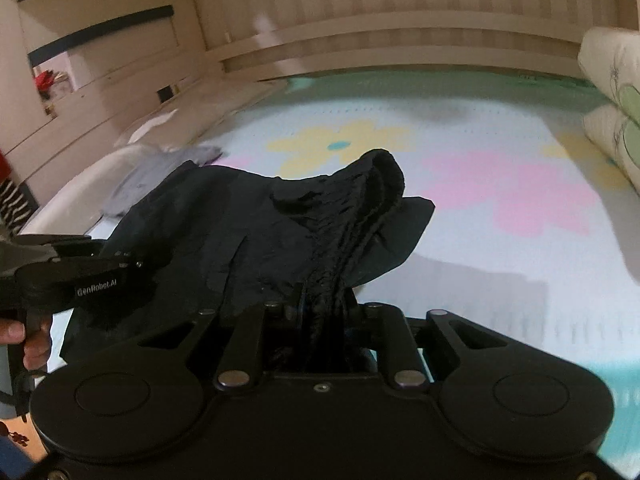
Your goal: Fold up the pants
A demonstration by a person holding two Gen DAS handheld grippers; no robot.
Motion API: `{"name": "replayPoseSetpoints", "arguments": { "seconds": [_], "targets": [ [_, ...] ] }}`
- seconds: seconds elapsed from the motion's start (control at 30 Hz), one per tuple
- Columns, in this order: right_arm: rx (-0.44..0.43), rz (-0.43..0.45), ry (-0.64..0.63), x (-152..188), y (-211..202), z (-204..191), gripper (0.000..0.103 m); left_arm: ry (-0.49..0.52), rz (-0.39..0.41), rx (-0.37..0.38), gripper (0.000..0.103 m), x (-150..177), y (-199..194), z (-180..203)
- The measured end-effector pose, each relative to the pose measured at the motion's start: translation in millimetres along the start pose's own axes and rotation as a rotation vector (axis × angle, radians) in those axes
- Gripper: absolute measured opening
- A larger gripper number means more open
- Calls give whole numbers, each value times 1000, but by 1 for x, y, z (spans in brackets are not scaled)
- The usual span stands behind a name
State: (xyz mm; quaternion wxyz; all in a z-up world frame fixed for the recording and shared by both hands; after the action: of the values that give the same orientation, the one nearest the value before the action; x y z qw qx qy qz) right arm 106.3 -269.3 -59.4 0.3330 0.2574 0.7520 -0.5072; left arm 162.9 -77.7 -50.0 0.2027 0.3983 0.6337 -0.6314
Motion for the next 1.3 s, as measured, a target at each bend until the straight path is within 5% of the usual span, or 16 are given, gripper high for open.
{"name": "replayPoseSetpoints", "arguments": {
  "seconds": [0.13, 0.23, 0.3, 0.37, 0.47, 0.6, 0.73, 0.97, 1.1, 1.17, 1.3],
  "targets": [
    [37, -18, -14, -20, 37, 8, 25, -5, -41, -6, 17, -2, 39, -5],
    [56, -66, 4, -15, 70, 20, 27, -40, -118, 9, 27, 18, 71, -7],
    [107, -120, 31, -2, 93, 36, 43, -72, -175, -28, 29, 35, 84, -16],
    [220, -153, 52, 11, 105, 56, 71, -91, -172, -79, 30, 47, 84, -31],
    [287, -120, 98, 21, 98, 76, 72, -139, -147, -71, 44, 53, 74, -49],
    [235, -29, 174, 19, 76, 79, 75, -188, -147, -100, 44, 61, 65, -65],
    [206, -10, 99, 22, 71, 61, 74, -161, -149, -95, 45, 67, 55, -52],
    [260, -213, -138, 68, 96, 41, 74, 15, -217, -187, 48, 90, 65, -40],
    [267, -161, -111, 56, 79, 37, 77, -76, -207, -189, 48, 72, 49, -54],
    [262, -109, -88, 49, 64, 30, 90, -91, -184, -199, 48, 58, 31, -54],
    [258, -16, -50, 30, 25, 20, 95, -92, -120, -206, 55, 33, -9, -46]
  ]
}}
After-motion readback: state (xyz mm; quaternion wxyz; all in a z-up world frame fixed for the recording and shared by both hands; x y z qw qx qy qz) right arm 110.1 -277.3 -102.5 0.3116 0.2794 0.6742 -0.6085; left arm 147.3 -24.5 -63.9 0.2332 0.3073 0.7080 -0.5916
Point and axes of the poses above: each gripper's, at about its wrist camera, not at the fingertips, and y roughly the way its jaws point, z to its right, x to its underside, the point moved 8 cm from there along y, roughly the way its jaws point, and after that the axes turned 3 degrees about -x, right-handed, at the moved point
